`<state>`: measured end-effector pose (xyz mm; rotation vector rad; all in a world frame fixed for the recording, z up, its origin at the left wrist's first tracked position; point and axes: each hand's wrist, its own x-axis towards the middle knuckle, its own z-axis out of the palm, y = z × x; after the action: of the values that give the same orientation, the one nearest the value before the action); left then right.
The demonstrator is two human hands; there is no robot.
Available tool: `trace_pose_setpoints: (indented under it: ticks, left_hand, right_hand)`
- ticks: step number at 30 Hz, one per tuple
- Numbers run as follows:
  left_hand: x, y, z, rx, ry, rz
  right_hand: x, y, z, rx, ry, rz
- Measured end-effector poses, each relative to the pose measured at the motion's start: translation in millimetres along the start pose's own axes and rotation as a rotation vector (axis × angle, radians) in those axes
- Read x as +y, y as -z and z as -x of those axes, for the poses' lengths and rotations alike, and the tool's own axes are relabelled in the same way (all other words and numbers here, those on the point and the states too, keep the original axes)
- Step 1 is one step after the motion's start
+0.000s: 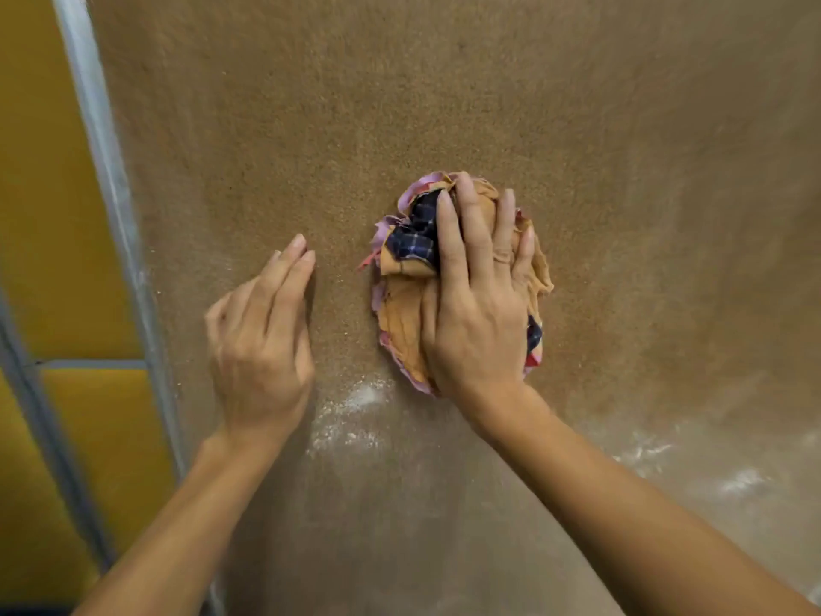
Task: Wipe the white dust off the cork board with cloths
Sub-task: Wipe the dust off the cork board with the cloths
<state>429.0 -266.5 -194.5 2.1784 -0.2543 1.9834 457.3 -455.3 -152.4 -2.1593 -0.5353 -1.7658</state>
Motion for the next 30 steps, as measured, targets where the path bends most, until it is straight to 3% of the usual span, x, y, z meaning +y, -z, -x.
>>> trace_pose_setpoints:
  ticks: [4,6,8,12,14,18,20,25,27,30]
  left_hand:
    - [-5.2,4.3,-5.8,0.009,-0.025,0.045]
    - [-7.2,5.3,-6.6,0.016,-0.017,0.051]
    - [-6.5,5.2,-5.5,0.015,-0.019,0.061]
    - [-10.4,5.4,-2.0,0.068,0.024,0.047]
    - [-16.0,5.0,1.5,0.104,0.042,0.012]
    - [-22.7,2.8,2.7,0.107,0.009,-0.009]
    - [-19.9,0.1,-0.3,0.139,0.04,0.003]
    - [-14.8,2.4,-2.0,0.149,0.05,-0.019]
    - [-21.8,3.6,-12.4,0.133,0.021,-0.031]
    - [-22.4,10.2,-33.2,0.144,0.053,-0.046]
  right_hand:
    - [6.8,-5.4,66.4,-0.298,0.502,0.091]
    - [24.5,3.9,71.4,-0.377,0.632,0.099]
    - [21.4,7.6,49.5,-0.325,0.525,0.024]
    - [-30.6,-11.9,10.9,-0.047,0.036,-0.098]
    - [-48.0,-25.3,32.6,-0.074,0.098,-0.088]
    - [-9.9,-8.7,98.2,-0.366,0.56,0.103]
    - [11.0,5.6,92.1,-0.398,0.516,0.097]
    - [-24.6,-11.8,22.1,-0.095,0.096,-0.105]
    - [-46.9,-26.5,26.2,-0.099,0.152,-0.105]
    - [-44.4,-27.5,58.8,-0.252,0.445,-0.012]
